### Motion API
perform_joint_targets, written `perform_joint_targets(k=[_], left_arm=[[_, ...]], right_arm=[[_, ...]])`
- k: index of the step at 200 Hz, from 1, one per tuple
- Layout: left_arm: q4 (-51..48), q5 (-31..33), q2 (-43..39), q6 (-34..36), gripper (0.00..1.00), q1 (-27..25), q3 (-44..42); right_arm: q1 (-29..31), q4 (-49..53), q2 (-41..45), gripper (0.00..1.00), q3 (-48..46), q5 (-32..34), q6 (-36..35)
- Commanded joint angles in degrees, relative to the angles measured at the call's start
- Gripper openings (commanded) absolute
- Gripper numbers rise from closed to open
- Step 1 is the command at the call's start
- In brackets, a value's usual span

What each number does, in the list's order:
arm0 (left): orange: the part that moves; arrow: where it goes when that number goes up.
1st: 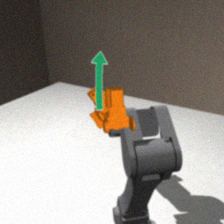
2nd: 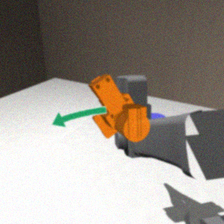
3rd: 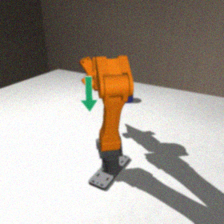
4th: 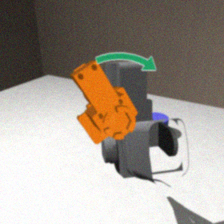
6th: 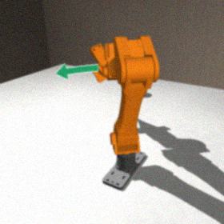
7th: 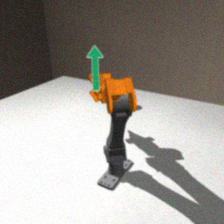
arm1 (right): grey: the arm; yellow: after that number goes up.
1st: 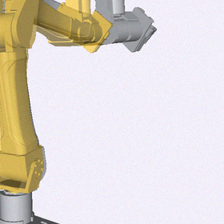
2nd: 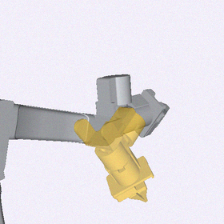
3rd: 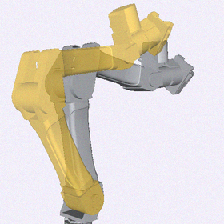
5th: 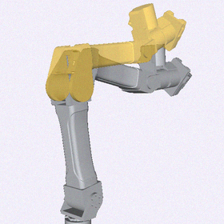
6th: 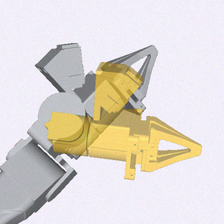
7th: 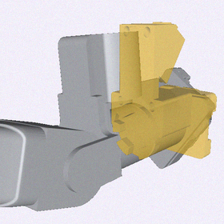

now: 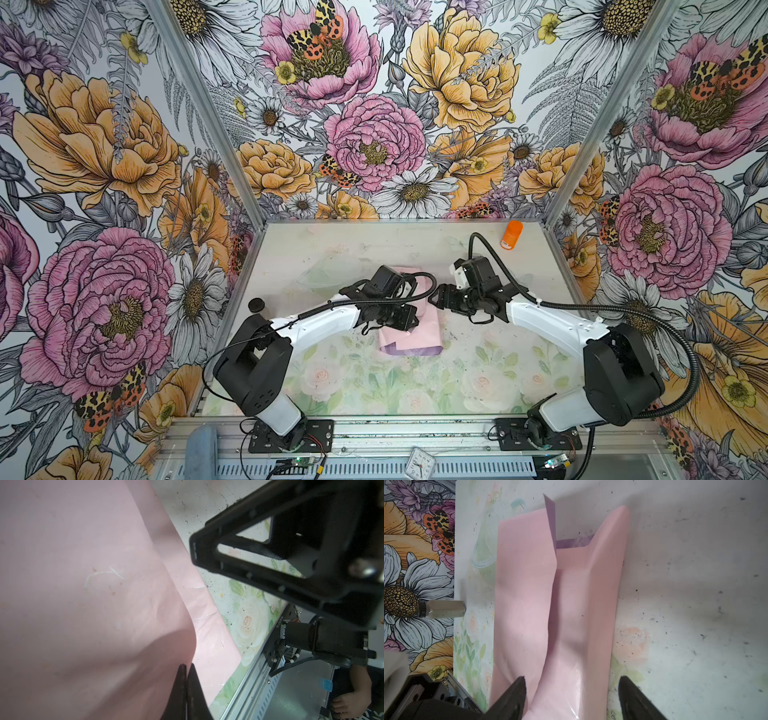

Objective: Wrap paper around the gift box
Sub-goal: 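Fold the far paper edge over the box top with the left gripper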

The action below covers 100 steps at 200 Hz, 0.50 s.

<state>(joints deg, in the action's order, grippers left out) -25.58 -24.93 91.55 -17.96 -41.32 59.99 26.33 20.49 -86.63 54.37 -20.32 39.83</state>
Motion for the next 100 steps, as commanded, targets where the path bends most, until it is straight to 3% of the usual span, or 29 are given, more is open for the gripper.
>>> perform_joint_targets(k=[1,77,100], left_arm=[[-0.5,0.8,1.1,1.7,0.0,-0.5,1.9],[-1.7,1.0,2.5,2.5,0.0,-1.6,3.8],[-1.7,1.8,1.7,1.7,0.13,-1.6,4.3]], right_arm=[[0.4,-0.7,-2.1,0.73,3.0,-1.3,-0.8],[0.4,-0.8,-8.1,0.68,5.2,0.6,-1.8],[0.4,-0.8,-9.1,0.57,4.5,2.1,-2.0]])
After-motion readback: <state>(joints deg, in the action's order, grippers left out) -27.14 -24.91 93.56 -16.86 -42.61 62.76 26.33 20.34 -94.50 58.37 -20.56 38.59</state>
